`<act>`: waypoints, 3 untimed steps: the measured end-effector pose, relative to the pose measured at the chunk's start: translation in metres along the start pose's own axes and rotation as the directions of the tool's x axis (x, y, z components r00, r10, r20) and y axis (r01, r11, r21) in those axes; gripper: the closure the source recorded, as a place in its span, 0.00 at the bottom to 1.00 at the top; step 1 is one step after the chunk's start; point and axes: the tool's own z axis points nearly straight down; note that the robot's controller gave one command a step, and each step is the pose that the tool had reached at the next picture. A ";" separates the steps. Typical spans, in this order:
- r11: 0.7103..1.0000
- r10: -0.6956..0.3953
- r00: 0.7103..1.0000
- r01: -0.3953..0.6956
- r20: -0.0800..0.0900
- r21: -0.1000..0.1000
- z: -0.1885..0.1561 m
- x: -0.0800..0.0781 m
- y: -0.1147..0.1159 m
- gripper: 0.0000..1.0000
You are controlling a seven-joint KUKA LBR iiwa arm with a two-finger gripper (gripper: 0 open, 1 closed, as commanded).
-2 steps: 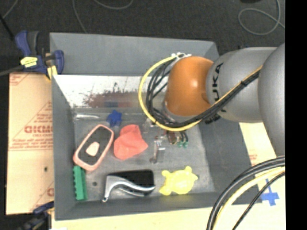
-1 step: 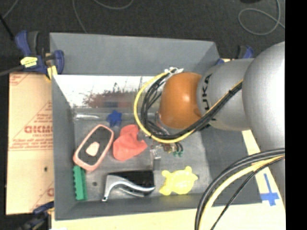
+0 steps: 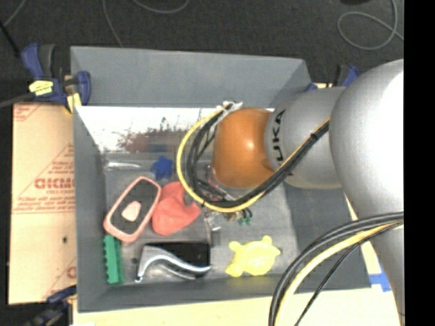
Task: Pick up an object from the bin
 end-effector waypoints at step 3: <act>0.965 0.262 0.965 -0.262 0.008 -0.006 -0.027 -0.051 0.058 0.00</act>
Offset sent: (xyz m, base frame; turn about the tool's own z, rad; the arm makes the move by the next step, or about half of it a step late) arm 0.0144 0.0746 0.0474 0.3068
